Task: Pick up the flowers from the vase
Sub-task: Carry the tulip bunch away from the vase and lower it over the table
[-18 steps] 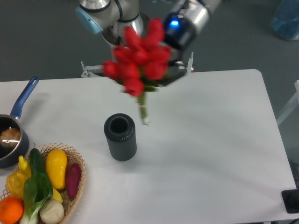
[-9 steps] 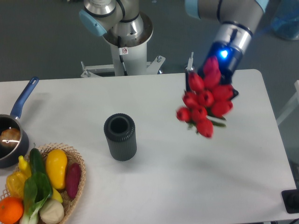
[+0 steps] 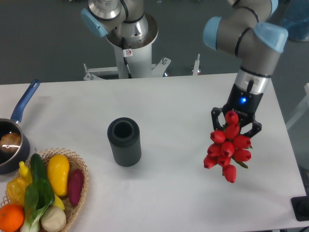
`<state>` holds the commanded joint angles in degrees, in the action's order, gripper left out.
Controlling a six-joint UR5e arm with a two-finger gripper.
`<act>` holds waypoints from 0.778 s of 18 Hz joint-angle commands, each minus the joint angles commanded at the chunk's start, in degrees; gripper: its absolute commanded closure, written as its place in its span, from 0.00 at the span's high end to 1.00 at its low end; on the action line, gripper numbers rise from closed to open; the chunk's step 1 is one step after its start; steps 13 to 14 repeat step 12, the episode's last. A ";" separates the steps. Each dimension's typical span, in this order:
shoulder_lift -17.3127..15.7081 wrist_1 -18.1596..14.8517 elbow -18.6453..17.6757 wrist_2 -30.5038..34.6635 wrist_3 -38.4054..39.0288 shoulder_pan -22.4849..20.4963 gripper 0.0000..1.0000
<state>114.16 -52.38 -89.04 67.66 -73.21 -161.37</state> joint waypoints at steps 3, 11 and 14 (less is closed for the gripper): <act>1.32 0.00 1.77 5.53 -0.09 1.76 0.00; 5.10 -3.59 5.19 13.81 -1.14 4.57 0.00; 5.45 -3.61 5.28 14.25 -1.41 4.57 0.00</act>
